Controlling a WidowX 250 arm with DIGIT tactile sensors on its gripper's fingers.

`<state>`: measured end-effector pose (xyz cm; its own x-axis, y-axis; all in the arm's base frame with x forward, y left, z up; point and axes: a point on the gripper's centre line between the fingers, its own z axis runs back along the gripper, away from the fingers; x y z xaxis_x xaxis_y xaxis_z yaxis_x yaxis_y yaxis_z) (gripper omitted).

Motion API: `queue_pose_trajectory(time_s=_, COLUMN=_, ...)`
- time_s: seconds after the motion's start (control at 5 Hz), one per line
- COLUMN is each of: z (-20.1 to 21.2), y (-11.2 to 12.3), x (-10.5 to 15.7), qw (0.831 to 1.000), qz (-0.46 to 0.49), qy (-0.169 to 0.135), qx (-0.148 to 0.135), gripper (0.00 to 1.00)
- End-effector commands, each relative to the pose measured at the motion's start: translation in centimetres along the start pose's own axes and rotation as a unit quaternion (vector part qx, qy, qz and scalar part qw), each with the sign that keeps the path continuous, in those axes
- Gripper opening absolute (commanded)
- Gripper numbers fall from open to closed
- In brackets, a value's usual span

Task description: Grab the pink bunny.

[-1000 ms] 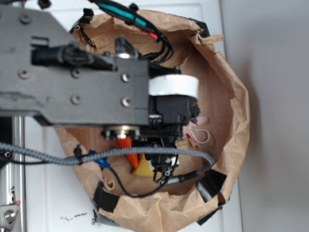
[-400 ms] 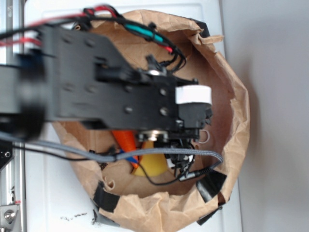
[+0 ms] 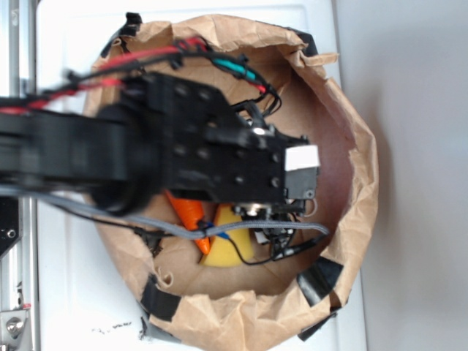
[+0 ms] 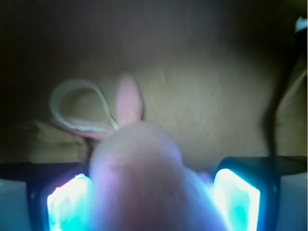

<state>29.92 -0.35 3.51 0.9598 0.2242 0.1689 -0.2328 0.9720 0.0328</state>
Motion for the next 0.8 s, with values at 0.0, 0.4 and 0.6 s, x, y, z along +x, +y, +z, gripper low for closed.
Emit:
queue_pose_trajectory(time_s=0.0, z=0.7, y=-0.1, x=0.5, qw=0.999, qz=-0.036, qy=0.004, qx=-0.009, gripper=0.0)
queue_pose_trajectory(time_s=0.4, z=5.9, y=0.3, x=0.9, qw=0.998, qz=-0.025, qy=0.001, qx=-0.049, gripper=0.0)
queue_pose_trajectory(time_s=0.6, z=8.5, y=0.7, x=0.3, qw=0.998, qz=-0.021, qy=-0.009, qx=-0.063, gripper=0.0)
